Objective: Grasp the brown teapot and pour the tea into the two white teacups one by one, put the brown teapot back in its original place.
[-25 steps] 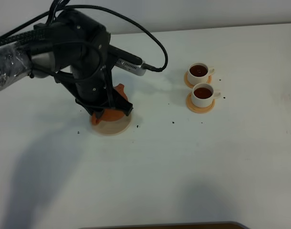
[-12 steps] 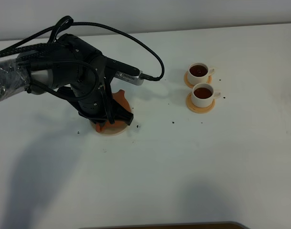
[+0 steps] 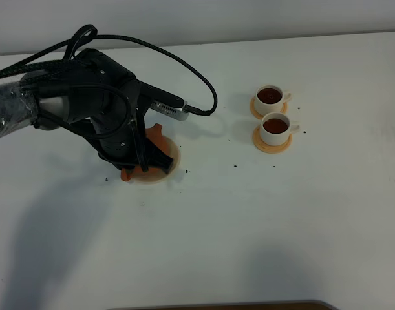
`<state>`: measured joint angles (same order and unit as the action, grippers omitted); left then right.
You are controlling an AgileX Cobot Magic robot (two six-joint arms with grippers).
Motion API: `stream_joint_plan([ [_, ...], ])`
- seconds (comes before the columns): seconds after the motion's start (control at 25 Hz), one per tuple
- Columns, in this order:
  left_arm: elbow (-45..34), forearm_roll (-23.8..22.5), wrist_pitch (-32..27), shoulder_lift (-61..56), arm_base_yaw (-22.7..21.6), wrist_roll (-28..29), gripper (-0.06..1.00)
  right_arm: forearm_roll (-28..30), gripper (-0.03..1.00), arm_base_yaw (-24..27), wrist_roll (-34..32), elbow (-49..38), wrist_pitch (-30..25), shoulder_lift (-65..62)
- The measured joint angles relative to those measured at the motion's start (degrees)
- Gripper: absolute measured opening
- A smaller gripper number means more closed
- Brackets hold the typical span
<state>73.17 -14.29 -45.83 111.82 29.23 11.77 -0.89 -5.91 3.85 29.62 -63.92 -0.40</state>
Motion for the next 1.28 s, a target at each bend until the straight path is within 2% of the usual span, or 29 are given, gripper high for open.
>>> stream_joint_plan([
  [0.6, -1.0, 2.8, 2.9, 0.0, 0.0, 0.0, 0.16, 0.0, 0.36, 0.0, 0.0, 0.0, 0.0, 0.0],
  [0.68, -1.0, 3.0, 2.9, 0.0, 0.0, 0.0, 0.19, 0.0, 0.36, 0.0, 0.0, 0.0, 0.0, 0.0],
  [0.92, -1.0, 3.1, 2.5, -0.1, 0.0, 0.0, 0.4, 0.0, 0.36, 0.0, 0.0, 0.0, 0.0, 0.0],
  [1.08, -1.0, 3.1, -1.6, -2.0, 0.0, -0.3, 0.45, 0.0, 0.36, 0.0, 0.0, 0.0, 0.0, 0.0],
  [1.28, -1.0, 3.0, -11.9, -8.0, 0.0, -1.2, 0.46, 0.0, 0.36, 0.0, 0.0, 0.0, 0.0, 0.0],
])
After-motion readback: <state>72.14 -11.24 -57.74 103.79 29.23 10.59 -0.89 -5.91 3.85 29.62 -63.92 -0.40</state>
